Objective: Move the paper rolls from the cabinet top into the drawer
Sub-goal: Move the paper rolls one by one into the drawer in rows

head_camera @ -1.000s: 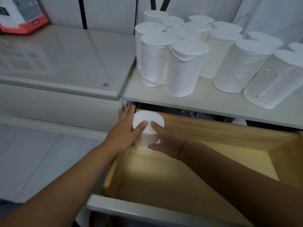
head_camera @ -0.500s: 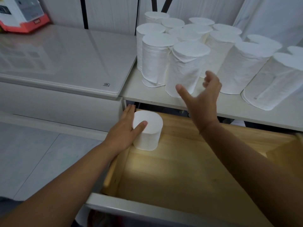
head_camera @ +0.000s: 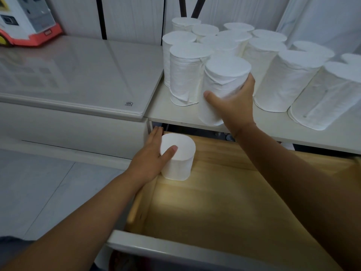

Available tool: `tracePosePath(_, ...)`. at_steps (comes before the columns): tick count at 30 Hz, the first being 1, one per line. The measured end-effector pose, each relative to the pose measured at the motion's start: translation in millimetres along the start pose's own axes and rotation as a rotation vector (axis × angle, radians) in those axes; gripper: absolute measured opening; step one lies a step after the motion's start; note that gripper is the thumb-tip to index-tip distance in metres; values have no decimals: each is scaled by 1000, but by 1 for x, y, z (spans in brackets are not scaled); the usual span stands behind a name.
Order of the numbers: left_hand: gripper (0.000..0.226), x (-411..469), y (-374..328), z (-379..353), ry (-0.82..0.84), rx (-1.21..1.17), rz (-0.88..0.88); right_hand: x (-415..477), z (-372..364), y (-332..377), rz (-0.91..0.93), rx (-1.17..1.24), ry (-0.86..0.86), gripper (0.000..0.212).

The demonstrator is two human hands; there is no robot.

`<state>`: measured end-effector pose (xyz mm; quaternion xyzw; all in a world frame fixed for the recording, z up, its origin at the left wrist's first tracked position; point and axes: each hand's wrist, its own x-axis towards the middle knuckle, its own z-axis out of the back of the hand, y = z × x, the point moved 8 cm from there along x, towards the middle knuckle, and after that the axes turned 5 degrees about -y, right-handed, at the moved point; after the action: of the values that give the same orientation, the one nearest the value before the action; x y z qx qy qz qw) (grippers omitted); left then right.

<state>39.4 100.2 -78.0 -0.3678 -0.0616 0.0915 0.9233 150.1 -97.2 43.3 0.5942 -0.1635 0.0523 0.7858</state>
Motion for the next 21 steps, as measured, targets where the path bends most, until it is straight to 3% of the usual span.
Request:
tracePosePath(6, 78, 0, 3, -2, -7, 18, 5, -83, 44, -3, 21, 95, 306, 102)
tracePosePath(10, 77, 1, 3, -1, -4, 38, 12, -118, 48, -41, -25, -25, 471, 104)
tracePosePath(15, 75, 0, 2, 0, -2, 63, 16, -127, 40, -96, -154, -82, 489, 99)
tracePosePath(21, 74, -1, 1, 1, 0, 86, 24, -139, 39, -117, -184, -196, 531, 94)
